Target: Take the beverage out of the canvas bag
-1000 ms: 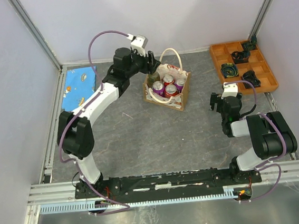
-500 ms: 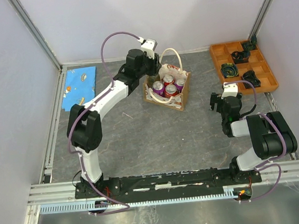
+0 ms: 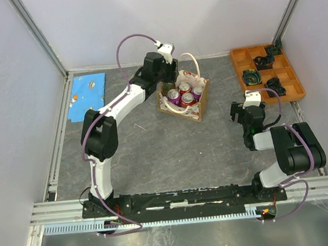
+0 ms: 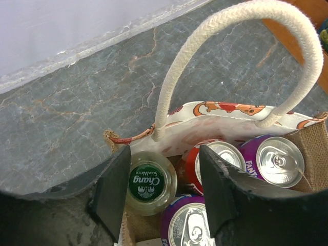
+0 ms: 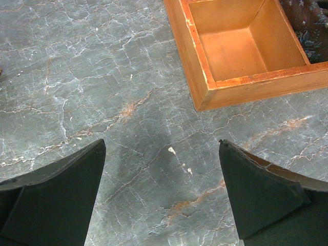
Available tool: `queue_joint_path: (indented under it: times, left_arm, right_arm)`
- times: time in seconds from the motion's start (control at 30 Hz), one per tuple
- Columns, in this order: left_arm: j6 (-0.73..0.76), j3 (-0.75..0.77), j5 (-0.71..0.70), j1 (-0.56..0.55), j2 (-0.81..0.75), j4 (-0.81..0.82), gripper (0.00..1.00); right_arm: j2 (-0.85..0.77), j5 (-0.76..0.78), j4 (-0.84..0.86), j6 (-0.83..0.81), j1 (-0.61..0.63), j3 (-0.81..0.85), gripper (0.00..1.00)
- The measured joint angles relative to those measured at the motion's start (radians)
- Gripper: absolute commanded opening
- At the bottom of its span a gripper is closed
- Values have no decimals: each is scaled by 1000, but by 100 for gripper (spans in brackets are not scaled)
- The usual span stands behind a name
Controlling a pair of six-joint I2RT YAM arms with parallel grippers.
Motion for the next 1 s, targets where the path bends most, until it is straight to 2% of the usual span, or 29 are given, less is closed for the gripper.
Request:
queue_joint_path:
  times: [0.37,0.6,1.0]
  left_arm:
    - [0,-10,-53,0,0,-10,68]
    - [0,-35,-55,0,0,28,59]
    - [0,-76,-31,1,-5,97,58]
  right_arm:
    - [0,0,0,0,0,0,99]
    - [0,0,0,0,0,0,99]
    - [0,0,0,0,0,0,99]
